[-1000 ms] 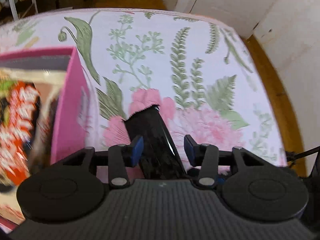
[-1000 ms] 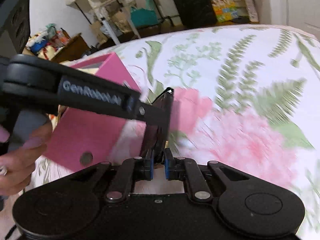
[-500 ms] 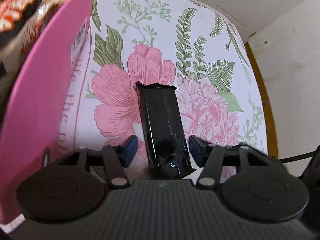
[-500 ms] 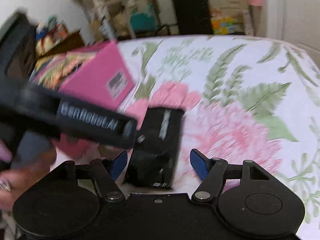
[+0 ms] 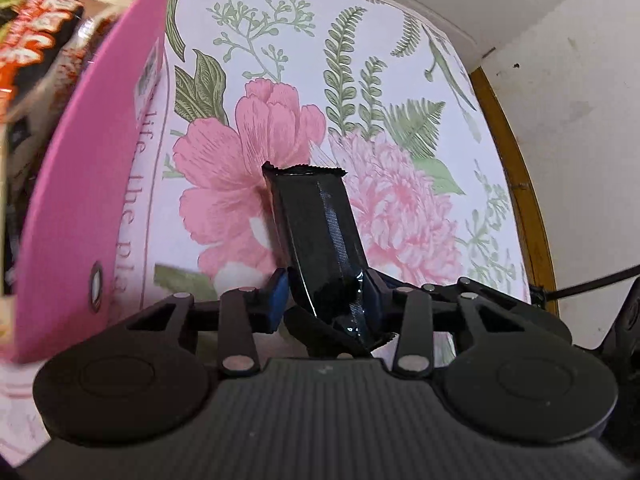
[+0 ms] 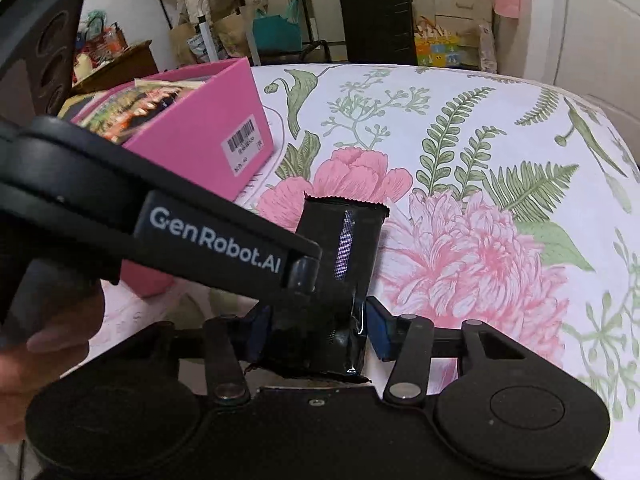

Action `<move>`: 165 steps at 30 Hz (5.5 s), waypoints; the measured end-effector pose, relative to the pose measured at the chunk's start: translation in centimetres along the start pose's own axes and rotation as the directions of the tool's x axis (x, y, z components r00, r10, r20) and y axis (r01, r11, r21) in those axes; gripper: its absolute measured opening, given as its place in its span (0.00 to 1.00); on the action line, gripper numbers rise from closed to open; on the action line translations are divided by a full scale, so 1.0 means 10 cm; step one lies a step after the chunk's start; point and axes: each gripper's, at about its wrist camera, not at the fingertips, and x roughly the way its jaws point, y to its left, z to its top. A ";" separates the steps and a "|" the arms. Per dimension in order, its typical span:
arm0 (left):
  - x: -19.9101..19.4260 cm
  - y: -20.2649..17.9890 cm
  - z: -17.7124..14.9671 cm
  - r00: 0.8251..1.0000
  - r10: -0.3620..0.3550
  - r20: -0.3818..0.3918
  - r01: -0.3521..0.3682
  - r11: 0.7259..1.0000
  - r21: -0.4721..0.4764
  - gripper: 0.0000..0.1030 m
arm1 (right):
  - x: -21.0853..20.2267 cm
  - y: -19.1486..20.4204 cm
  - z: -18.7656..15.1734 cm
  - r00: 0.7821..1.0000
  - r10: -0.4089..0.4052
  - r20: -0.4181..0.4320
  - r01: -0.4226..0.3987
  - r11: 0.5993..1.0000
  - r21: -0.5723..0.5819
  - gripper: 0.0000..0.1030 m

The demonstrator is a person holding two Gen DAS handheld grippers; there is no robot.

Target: Organize snacks

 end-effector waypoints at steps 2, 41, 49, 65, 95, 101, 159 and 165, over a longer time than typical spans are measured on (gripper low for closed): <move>-0.13 -0.03 -0.03 1.000 0.004 -0.004 -0.003 1.000 0.012 0.37 | -0.12 0.08 -0.02 1.000 0.000 0.012 0.000 1.000 -0.005 0.53; -2.18 1.83 0.44 0.936 0.284 0.210 -0.261 0.957 -0.129 0.47 | 0.42 2.30 1.34 0.953 0.304 0.010 -0.304 0.953 -0.020 0.57; -2.14 1.87 0.38 0.901 0.371 0.225 -0.357 0.929 -0.102 0.55 | 0.32 2.31 1.15 0.962 0.268 0.046 -0.264 0.962 -0.073 0.71; -2.57 1.17 0.02 0.899 0.299 0.320 -0.309 0.951 -0.021 0.55 | -0.91 1.77 0.80 0.976 0.092 0.198 -0.089 0.996 -0.026 0.71; -3.09 -0.02 -1.08 0.842 0.287 0.457 -0.400 0.900 0.172 0.93 | -2.11 1.44 0.08 0.957 -0.165 0.240 0.149 0.985 0.083 0.71; -3.02 -0.08 -1.19 0.845 0.303 0.440 -0.409 0.897 0.168 0.93 | -2.09 1.37 -0.01 0.951 -0.211 0.227 0.188 0.975 0.117 0.81; -2.48 -0.04 -1.42 0.787 0.373 0.491 -0.482 0.869 0.112 0.93 | -1.90 1.21 -0.25 0.920 -0.341 0.193 0.304 0.932 0.196 0.93; -2.48 -0.04 -1.42 0.798 0.369 0.476 -0.468 0.878 0.104 0.93 | -1.90 1.19 -0.25 0.919 -0.344 0.192 0.308 0.931 0.196 0.93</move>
